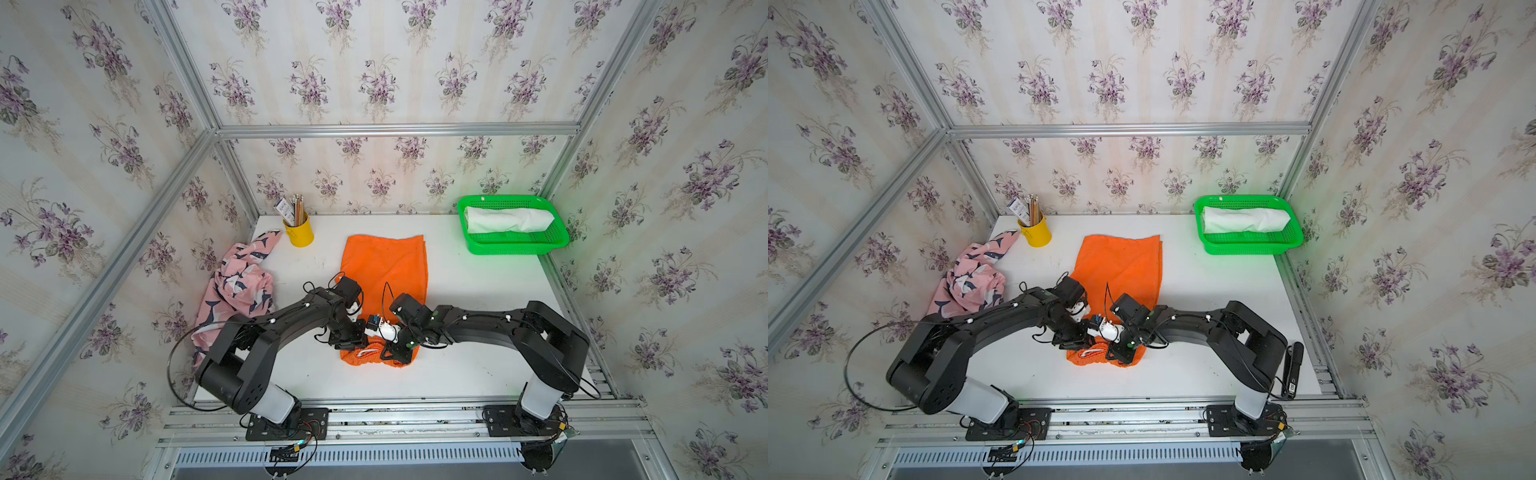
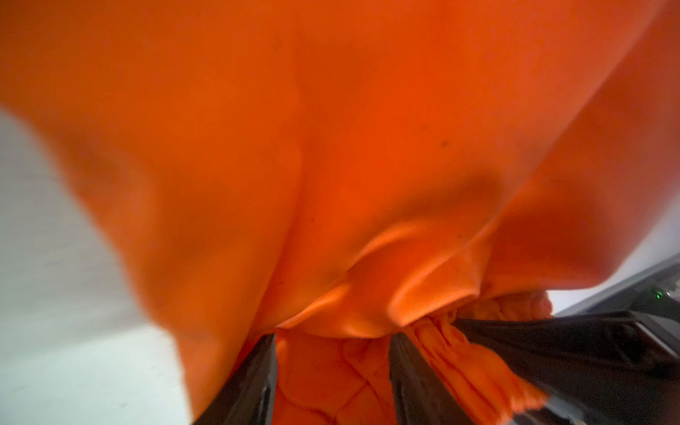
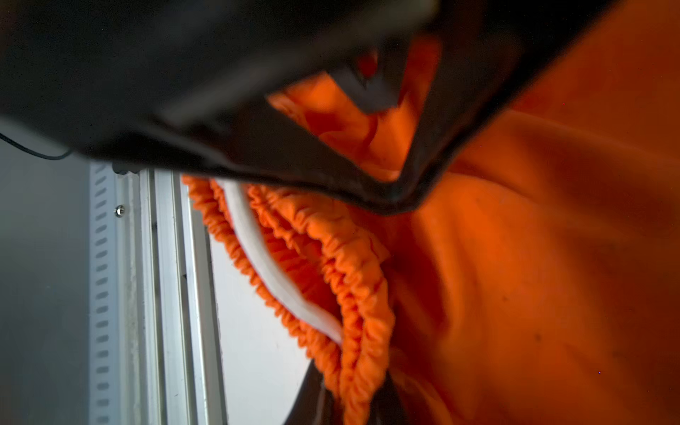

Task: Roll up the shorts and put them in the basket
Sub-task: Roll the shorts at the center of the board.

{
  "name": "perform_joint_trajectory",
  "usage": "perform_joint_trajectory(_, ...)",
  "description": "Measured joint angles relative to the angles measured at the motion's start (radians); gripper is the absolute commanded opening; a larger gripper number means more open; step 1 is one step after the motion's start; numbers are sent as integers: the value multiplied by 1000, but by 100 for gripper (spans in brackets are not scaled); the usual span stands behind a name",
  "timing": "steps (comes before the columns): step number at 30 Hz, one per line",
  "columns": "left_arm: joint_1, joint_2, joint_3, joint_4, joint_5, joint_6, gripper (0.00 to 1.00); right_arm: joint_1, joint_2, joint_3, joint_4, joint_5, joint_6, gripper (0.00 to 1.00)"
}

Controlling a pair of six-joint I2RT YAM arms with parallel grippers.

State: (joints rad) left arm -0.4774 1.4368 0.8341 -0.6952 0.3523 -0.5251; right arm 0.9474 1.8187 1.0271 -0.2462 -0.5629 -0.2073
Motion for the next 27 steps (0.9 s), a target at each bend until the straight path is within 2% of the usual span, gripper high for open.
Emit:
perform_joint_trajectory(2, 3, -87, 2, -16, -45, -3, 69, -34, 65, 71, -69, -53, -4, 11)
perform_joint_trajectory(5, 6, -162, 2, -19, -53, 12, 74, -75, 155, 160, -154, -129, -7, 13)
perform_joint_trajectory(13, -1, -154, -40, -16, 71, 56, 75, -152, 283, 267, -267, -286, 5, 26)
perform_joint_trajectory(16, -3, -129, -49, -11, 92, 68, 66, -161, 295, 282, -287, -307, 13, 29)
perform_joint_trajectory(18, -5, -105, -49, 0, 93, 73, 56, -162, 295, 283, -291, -310, 17, 30)
perform_joint_trajectory(19, -5, -88, -45, 2, 91, 74, 48, -162, 292, 280, -291, -311, 17, 31)
perform_joint_trajectory(23, -5, -12, -15, 14, 63, 77, 30, -163, 252, 251, -298, -274, 22, 43)
perform_joint_trajectory(25, -5, 30, -7, 27, 46, 77, 28, -163, 219, 234, -299, -238, 26, 50)
perform_joint_trajectory(27, -5, 72, -4, 36, 35, 76, 26, -164, 181, 212, -297, -209, 33, 52)
